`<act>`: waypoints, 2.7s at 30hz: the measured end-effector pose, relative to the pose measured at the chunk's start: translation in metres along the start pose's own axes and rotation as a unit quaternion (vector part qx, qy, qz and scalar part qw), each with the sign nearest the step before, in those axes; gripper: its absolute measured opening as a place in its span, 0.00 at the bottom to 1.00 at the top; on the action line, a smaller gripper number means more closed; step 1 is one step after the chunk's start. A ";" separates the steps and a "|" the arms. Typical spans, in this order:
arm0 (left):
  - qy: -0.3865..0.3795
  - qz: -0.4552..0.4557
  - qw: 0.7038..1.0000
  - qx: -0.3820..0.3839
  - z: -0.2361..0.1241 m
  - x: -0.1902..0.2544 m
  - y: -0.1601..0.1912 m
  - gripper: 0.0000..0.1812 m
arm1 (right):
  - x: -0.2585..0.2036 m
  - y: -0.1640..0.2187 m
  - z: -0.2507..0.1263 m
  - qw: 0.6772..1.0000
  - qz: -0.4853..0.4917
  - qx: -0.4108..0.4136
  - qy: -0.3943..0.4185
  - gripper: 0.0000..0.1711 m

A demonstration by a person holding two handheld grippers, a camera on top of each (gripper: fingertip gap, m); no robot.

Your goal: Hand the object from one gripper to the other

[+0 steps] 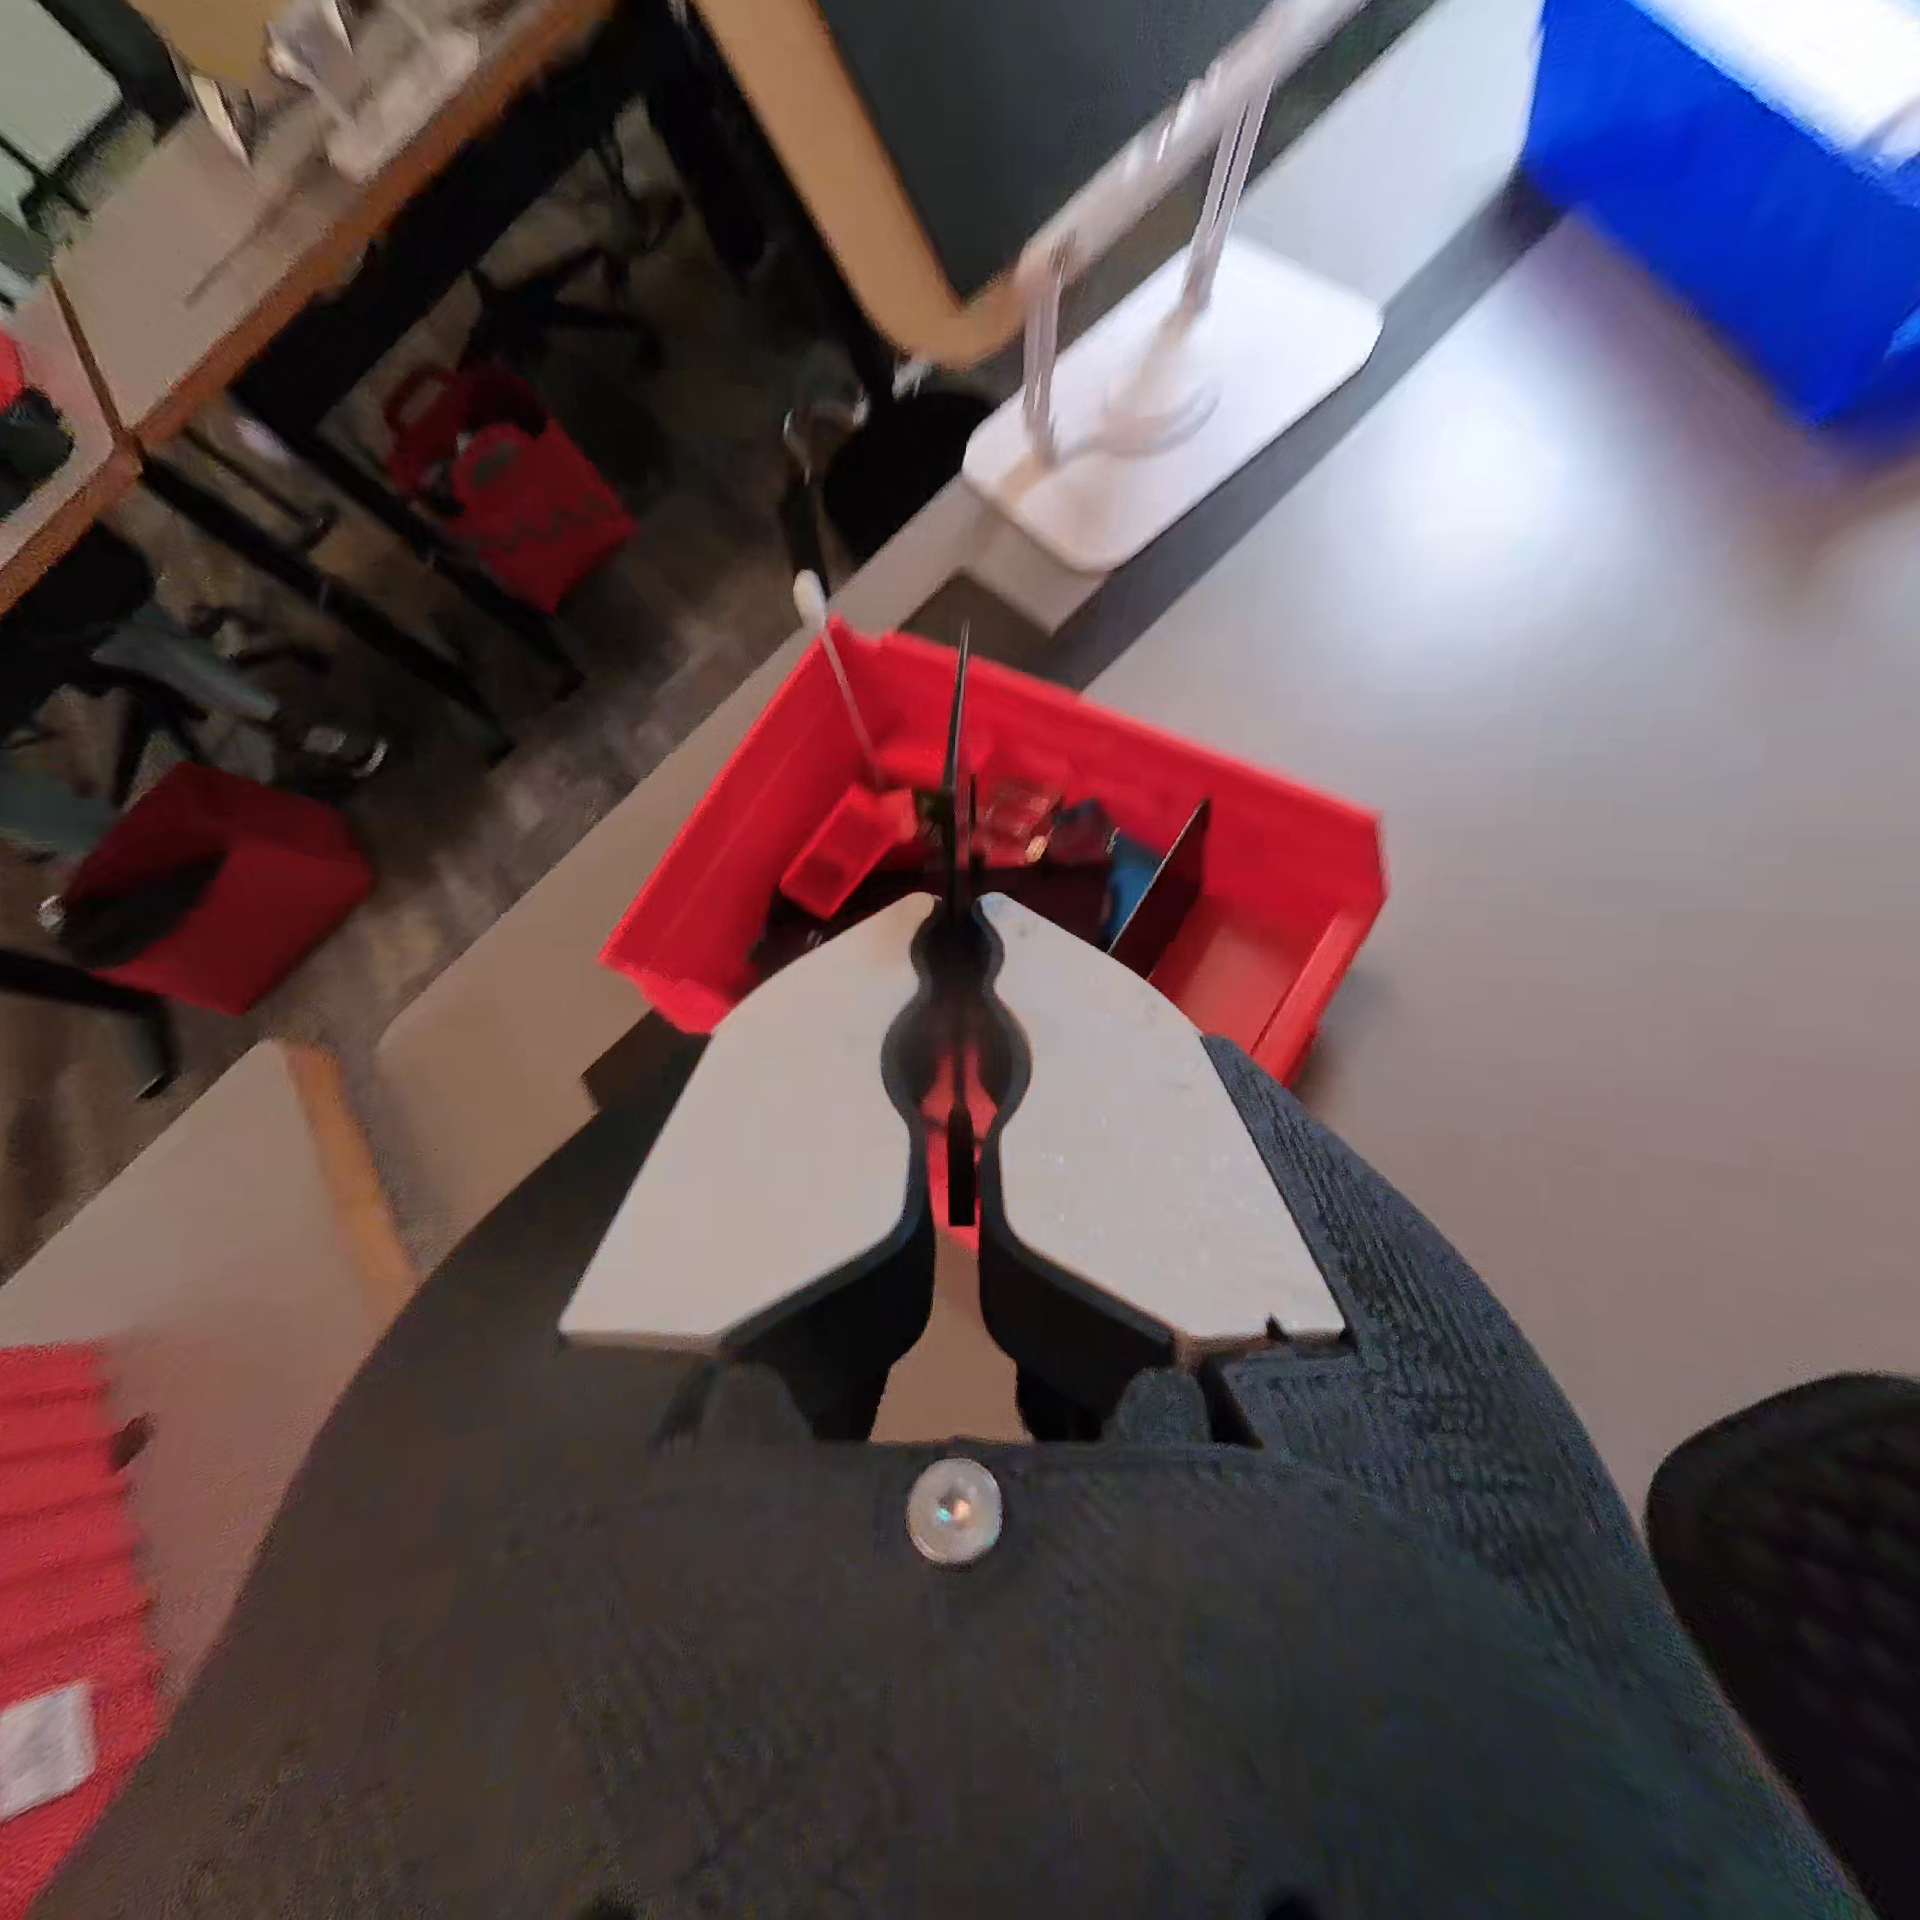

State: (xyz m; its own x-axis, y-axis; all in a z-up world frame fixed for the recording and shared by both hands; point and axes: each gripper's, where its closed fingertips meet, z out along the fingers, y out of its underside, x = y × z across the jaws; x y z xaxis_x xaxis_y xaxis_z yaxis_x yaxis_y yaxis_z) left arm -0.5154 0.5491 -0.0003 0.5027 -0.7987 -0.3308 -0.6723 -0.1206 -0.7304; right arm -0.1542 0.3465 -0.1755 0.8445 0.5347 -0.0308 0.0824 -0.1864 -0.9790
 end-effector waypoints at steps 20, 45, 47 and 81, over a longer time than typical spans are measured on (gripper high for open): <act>0.428 -0.059 0.842 0.321 0.038 0.262 -0.132 0.01 | -0.068 -0.148 0.038 0.966 -0.144 0.033 -0.212 0.30; 0.461 -0.022 0.835 0.299 0.079 0.329 -0.124 0.01 | -0.016 -0.225 -0.013 0.923 0.132 0.268 -0.241 0.07; 0.466 -0.067 0.815 0.337 0.071 0.316 -0.134 0.01 | -0.014 -0.215 -0.001 0.938 0.108 0.245 -0.221 0.22; 0.464 -0.170 0.727 0.476 0.008 0.273 -0.164 0.11 | -0.079 -0.218 0.002 0.891 0.117 0.307 -0.314 0.01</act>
State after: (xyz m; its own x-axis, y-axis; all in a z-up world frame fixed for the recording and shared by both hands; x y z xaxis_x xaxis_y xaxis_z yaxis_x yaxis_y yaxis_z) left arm -0.2635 0.3555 0.0240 -0.3290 -0.9253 0.1885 0.3084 -0.2940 -0.9047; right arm -0.2404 0.3468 0.0400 0.3222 0.9318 -0.1670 -0.5255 0.0293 -0.8503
